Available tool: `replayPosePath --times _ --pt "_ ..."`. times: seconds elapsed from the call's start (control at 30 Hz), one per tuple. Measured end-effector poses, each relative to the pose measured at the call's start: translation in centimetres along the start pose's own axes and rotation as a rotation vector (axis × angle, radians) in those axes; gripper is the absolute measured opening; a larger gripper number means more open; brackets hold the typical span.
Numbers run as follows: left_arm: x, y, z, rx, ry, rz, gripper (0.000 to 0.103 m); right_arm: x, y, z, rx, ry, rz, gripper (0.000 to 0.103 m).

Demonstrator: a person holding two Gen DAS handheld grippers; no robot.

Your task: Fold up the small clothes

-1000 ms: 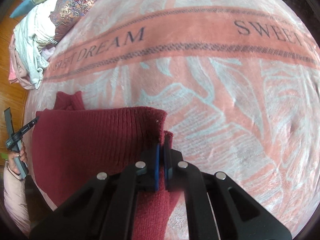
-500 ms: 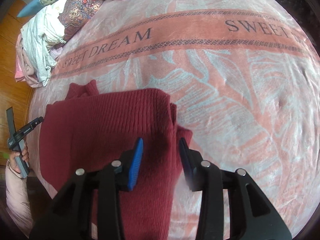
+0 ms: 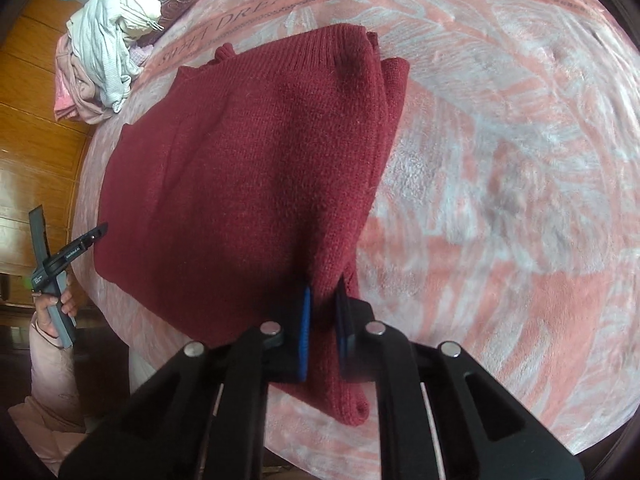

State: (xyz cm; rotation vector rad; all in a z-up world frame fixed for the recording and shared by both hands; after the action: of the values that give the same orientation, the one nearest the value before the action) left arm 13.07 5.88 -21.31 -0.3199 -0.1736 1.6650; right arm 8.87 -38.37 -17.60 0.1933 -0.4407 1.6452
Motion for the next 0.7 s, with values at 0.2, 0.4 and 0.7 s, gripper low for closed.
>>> replayPosePath --times 0.2,0.4,0.7 --pt "-0.1 0.7 -0.4 0.018 -0.04 -0.041 0.027 -1.4 0.9 -1.5 0.045 0.053 -0.03 0.009" --pt "0.1 0.8 -1.5 0.023 -0.042 -0.017 0.03 -1.8 1.2 -2.1 0.014 0.055 -0.044 0.018" --pt "-0.5 1.9 1.9 -0.011 -0.011 0.017 0.039 -0.9 4.6 0.2 0.023 0.081 -0.02 0.039"
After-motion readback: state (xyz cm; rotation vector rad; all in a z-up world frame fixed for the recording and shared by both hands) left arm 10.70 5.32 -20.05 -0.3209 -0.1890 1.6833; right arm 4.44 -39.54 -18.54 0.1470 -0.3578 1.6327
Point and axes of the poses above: each gripper's, at about its wrist camera, not at the fingertips, and z roughly against the way its jaws point, x to its left, y to its underside, the point moved 6 cm from there along -z, roughly the way its jaws point, and after that the axes turned 6 degrees about z, right-handed, at the moved point
